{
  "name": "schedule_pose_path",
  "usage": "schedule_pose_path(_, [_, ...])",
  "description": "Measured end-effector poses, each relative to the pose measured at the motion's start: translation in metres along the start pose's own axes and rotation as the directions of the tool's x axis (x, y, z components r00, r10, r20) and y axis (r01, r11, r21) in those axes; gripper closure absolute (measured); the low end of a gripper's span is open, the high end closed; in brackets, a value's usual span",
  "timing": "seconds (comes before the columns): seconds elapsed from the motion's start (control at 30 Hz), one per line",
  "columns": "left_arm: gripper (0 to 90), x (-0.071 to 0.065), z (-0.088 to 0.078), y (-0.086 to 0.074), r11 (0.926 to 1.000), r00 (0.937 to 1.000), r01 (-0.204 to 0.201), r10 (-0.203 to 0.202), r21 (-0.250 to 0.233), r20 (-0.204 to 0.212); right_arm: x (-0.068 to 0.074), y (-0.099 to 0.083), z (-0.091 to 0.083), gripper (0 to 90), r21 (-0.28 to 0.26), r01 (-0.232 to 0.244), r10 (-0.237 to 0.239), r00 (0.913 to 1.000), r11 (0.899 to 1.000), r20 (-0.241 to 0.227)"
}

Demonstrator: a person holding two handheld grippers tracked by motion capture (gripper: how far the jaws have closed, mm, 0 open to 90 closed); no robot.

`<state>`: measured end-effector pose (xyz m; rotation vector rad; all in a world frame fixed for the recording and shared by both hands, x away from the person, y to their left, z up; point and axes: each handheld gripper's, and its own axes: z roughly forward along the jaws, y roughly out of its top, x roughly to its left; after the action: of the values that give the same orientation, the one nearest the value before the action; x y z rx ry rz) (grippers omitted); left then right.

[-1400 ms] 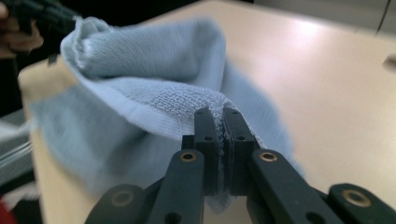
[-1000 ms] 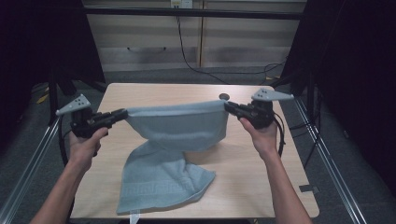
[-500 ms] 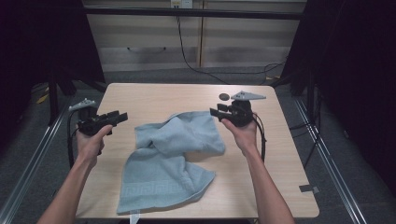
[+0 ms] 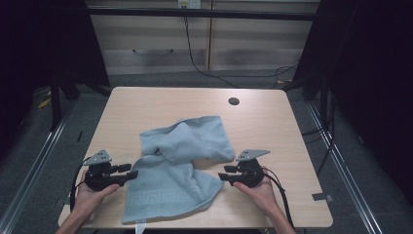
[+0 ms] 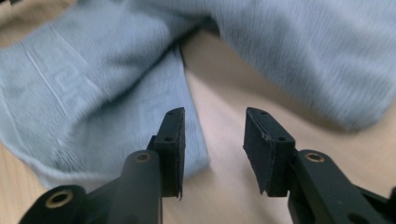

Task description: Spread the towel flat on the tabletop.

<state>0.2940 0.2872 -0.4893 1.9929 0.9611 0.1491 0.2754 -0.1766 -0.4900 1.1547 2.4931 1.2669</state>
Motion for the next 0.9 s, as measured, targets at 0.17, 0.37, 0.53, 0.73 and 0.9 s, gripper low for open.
schedule_pose_path(0.17, [43.9, 0.012, 0.003, -0.009, 0.9988, 0.9987, 0.048, -0.048, 0.006, -0.019, 0.002, -0.007, 0.008, 56.7, 0.028, 0.013, -0.013, 0.9999, 1.000, -0.004])
schedule_pose_path(0.37, [63.9, 0.007, 0.014, -0.009, 0.9991, 0.9994, -0.005, 0.007, 0.041, -0.033, 0.013, -0.010, 0.014, 75.2, 0.052, 0.071, -0.070, 0.9971, 0.996, -0.029])
schedule_pose_path(0.53, [88.7, 0.004, 0.009, -0.004, 0.9997, 0.9992, 0.022, -0.022, -0.012, 0.035, 0.016, -0.009, 0.006, 85.9, 0.023, 0.067, -0.066, 0.9966, 0.997, -0.050])
schedule_pose_path(0.73, [89.1, 0.000, -0.012, 0.002, 0.9907, 0.9945, 0.072, -0.062, -0.116, 0.084, 0.022, 0.009, -0.035, 87.3, -0.142, 0.058, -0.066, 0.9964, 0.988, -0.053])
schedule_pose_path(0.9, [89.1, -0.007, -0.019, -0.003, 0.9945, 0.9954, 0.057, -0.049, -0.088, 0.082, 0.037, 0.007, -0.060, 87.2, -0.192, 0.073, -0.086, 0.9947, 0.979, -0.057])
